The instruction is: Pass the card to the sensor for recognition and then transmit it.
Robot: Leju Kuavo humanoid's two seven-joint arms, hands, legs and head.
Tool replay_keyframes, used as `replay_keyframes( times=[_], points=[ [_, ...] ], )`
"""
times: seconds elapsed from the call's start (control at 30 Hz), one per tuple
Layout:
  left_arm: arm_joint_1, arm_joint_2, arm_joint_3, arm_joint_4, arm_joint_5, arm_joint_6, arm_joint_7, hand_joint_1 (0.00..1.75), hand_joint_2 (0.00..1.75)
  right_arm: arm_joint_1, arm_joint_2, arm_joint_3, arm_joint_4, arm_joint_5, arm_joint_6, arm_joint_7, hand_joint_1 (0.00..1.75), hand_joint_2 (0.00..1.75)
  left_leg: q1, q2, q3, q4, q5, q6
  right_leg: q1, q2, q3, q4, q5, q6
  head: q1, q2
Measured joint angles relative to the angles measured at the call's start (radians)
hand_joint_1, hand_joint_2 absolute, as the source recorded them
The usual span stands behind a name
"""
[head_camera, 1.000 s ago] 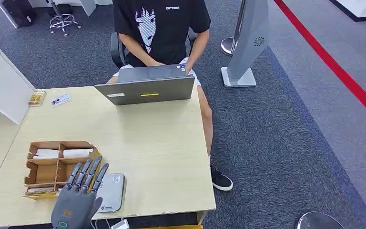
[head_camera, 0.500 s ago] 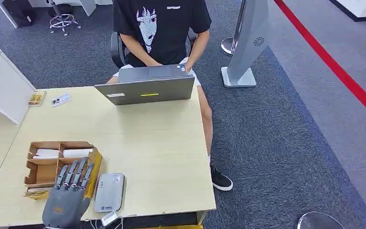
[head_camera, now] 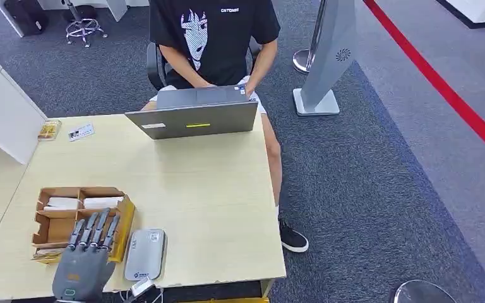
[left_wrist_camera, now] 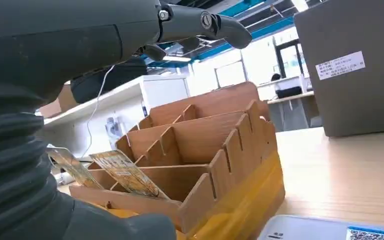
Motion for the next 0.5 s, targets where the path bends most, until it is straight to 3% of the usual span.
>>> replay_keyframes(
  times=[0.5],
  points=[
    [0.023,-0.015,0.079,0.0,-0.015,-0.002,-0.027,0.0,1.75,0.0,0.0,0.01,0.0,-0.009,0.0,-0.001,0.0,1.75,0.0,0.0,0.0,0.0,0.0,0.0,0.0,0.0,0.0,0.0,0.0,0.0,0.0,0.0]
  ],
)
